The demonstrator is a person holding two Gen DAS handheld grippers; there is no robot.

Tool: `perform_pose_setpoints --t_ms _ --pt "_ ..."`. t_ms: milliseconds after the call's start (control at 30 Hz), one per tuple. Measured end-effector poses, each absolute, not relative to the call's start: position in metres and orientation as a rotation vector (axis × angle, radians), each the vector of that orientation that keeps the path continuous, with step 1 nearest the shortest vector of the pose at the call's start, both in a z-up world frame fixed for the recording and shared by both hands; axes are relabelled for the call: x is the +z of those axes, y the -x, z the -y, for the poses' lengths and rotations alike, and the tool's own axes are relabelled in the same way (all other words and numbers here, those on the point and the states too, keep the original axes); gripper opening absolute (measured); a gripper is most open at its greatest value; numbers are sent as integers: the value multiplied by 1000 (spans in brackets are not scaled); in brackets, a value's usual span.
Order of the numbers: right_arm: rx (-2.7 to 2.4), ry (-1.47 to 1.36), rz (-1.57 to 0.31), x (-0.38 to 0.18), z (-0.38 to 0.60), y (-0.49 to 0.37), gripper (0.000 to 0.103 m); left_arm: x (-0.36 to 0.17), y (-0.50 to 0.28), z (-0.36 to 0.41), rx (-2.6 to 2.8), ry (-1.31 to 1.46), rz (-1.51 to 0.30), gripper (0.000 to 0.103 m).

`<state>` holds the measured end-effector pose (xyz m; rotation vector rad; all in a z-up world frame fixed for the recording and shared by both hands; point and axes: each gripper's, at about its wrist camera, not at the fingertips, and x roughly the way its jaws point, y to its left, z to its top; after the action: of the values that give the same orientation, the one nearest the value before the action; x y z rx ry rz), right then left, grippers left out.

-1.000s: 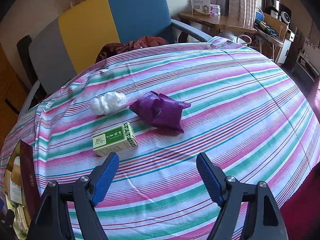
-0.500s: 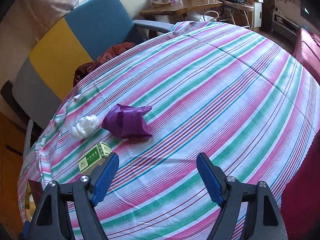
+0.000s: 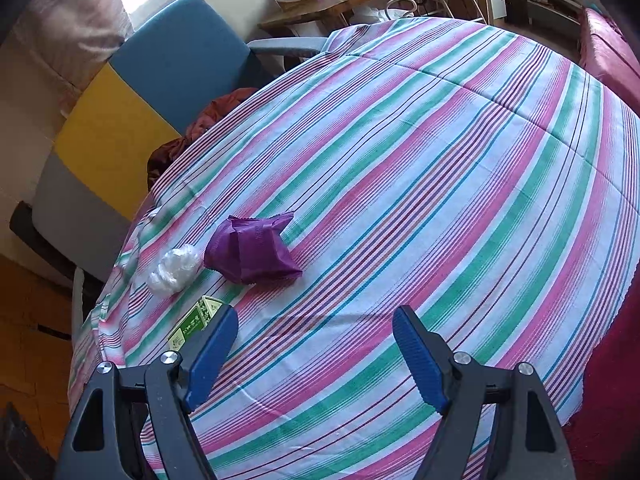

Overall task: Organize objects
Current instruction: 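Lower the left gripper onto the green box and close it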

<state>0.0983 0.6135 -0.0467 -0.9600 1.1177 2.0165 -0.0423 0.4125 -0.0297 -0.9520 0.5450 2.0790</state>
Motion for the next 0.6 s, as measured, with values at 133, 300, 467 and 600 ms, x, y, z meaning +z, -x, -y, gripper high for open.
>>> perform_pose_setpoints --t_ms 133,300,467,600 --pt "2014 970 -1163 -51 -615 -99 81 -36 37 -444 2033 901 -560 79" --pt "2015 986 -1182 -54 -616 -97 81 -47 30 -481 1912 790 -710 84" --pt "2009 1006 -1189 -58 -615 -94 81 -65 39 -507 1882 738 -818 86" --pt "2002 1023 -1184 -61 -616 -92 81 -83 47 -515 1818 811 -817 37"
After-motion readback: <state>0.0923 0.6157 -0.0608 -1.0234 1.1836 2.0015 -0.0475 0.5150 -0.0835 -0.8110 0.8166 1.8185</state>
